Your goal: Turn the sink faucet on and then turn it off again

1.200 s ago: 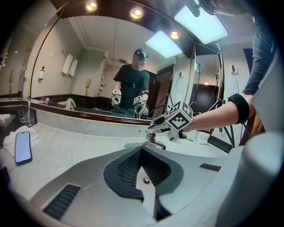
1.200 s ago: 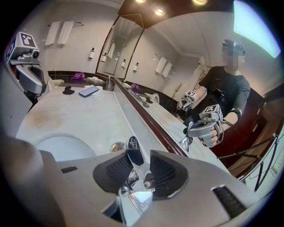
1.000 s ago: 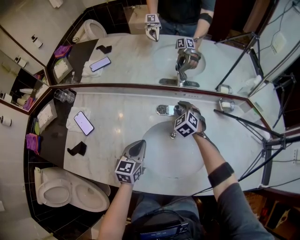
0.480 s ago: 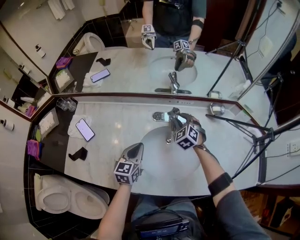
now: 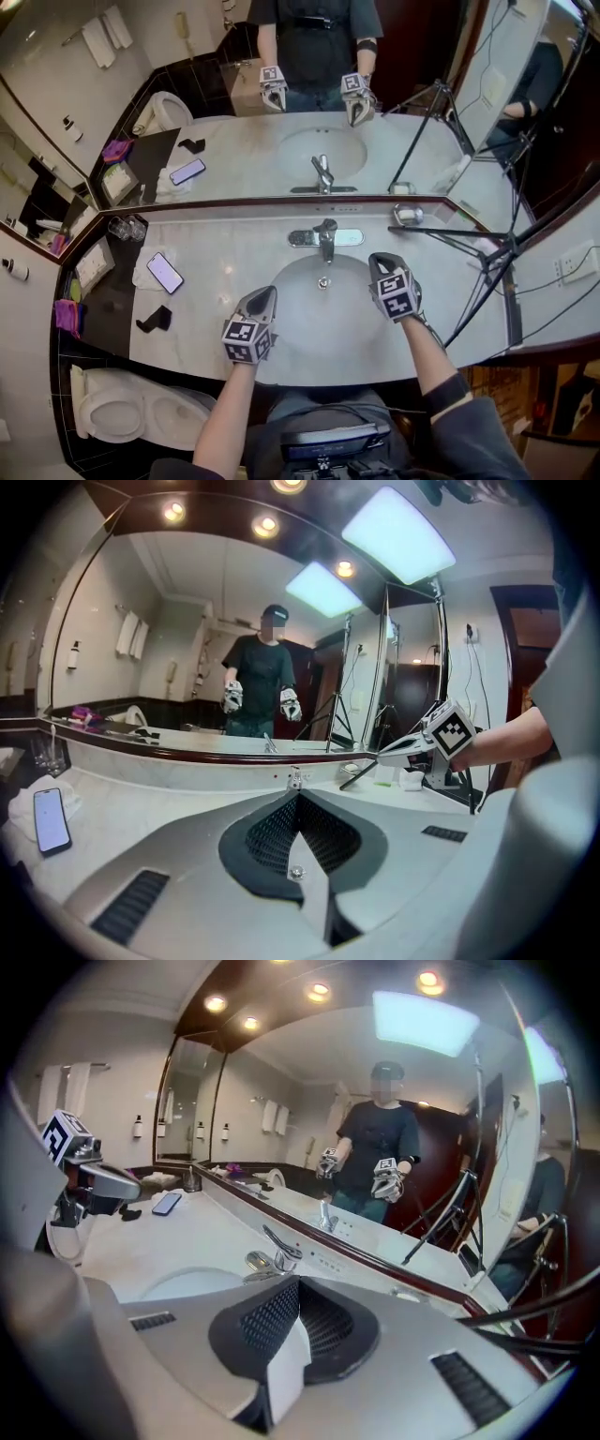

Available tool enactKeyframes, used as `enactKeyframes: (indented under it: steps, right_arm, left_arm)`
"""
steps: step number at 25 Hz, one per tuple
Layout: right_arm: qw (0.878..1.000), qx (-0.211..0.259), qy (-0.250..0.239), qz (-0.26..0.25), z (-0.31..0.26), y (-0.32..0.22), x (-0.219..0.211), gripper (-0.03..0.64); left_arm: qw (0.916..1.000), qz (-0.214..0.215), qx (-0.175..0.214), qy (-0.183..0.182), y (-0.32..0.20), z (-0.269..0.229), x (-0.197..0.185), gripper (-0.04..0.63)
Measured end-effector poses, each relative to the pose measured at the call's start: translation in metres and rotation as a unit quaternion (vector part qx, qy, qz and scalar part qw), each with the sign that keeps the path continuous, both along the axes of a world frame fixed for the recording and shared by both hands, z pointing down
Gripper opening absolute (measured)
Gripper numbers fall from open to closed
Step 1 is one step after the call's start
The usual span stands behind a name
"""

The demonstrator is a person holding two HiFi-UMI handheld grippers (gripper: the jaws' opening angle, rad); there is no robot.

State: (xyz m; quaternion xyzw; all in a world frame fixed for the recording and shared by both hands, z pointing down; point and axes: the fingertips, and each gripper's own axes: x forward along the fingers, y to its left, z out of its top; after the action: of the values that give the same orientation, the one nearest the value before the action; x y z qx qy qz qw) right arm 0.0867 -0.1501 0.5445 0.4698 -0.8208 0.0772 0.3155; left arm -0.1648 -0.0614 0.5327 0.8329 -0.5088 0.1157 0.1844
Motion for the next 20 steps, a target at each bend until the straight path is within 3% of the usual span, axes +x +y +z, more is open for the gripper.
enactKeyframes:
  steps: [10, 20]
  right_arm:
    - [0.992, -0.024, -0.094, 0.084, 0.014, 0.063, 0.068, 0.020]
    - [0.987, -0.040, -0.112, 0.106, 0.033, 0.099, 0.092, 0.020]
  left_arm:
    - [1.0000, 0.007, 0.000, 0.000, 0.009, -0.005, 0.008, 0.003]
    - [0.9999, 0.014, 0.001, -0.009, 0.019, -0.005, 0.021, 0.003]
